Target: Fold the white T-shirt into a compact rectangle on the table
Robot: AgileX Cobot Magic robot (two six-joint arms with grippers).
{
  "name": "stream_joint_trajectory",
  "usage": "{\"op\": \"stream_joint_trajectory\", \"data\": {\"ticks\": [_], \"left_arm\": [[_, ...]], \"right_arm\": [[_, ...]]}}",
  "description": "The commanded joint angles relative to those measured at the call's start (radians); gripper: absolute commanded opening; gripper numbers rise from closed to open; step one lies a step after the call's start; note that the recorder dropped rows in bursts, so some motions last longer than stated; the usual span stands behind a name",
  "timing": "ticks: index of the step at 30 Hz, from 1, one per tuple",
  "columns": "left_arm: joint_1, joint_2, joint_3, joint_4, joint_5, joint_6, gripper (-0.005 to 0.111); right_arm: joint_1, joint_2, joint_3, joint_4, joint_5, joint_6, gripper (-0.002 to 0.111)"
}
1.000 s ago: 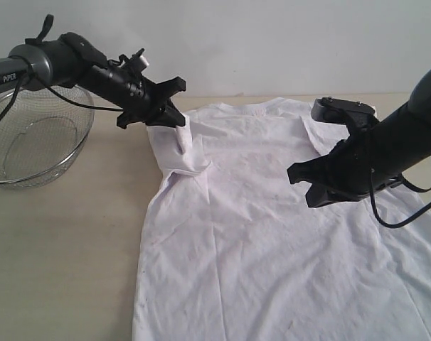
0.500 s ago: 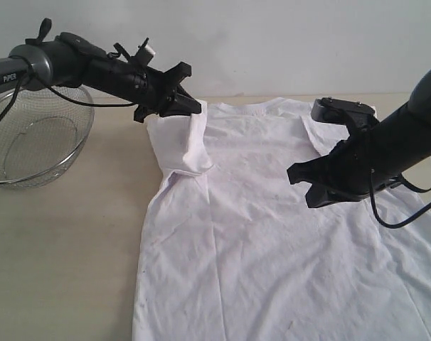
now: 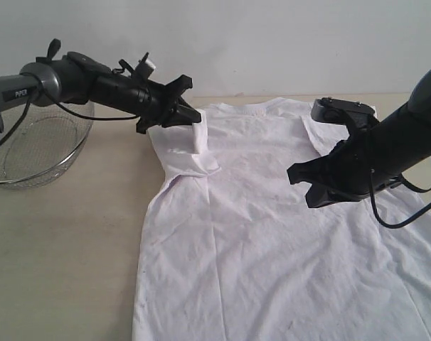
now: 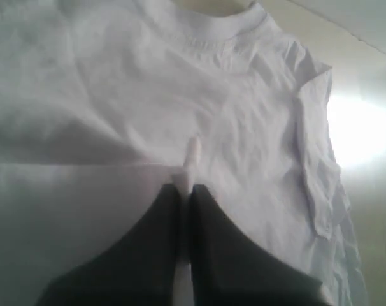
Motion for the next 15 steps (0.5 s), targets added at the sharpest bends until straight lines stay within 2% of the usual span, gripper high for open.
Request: {"op": "stream_joint_trajectory", "data": {"ticks": [1,3,4,5,10,15], "left_arm": [[-0.006,0.010,-0.005,0.062,-0.015,-0.001,0.017],[0.003,0.003,-0.009,0.075,-0.015,-0.001,0.035],[0.009,-0.003,-0.009,0.075,-0.017,-0.003,0.047],[0.016,-0.006,-0.009,0.071,-0.015,-0.008,0.051],[0.061,-0.047,-0.009,0.119,-0.006,-0.047,0.052],[0.063,-0.051,-0.009,0.246,0.028,-0.096,0.047]], "right_arm": [[-0.004,-0.013,0.003,0.000,0.009,-0.015,0.000],[-0.004,-0.013,0.003,0.000,0.009,-0.015,0.000],[-0.004,-0.013,0.003,0.000,0.005,-0.015,0.000],[-0.004,-0.013,0.003,0.000,0.005,-0.015,0.000],[-0.004,-0.013,0.003,0.000,0.005,-0.015,0.000],[-0.004,-0.013,0.003,0.000,-0.003,-0.015,0.000]]}}
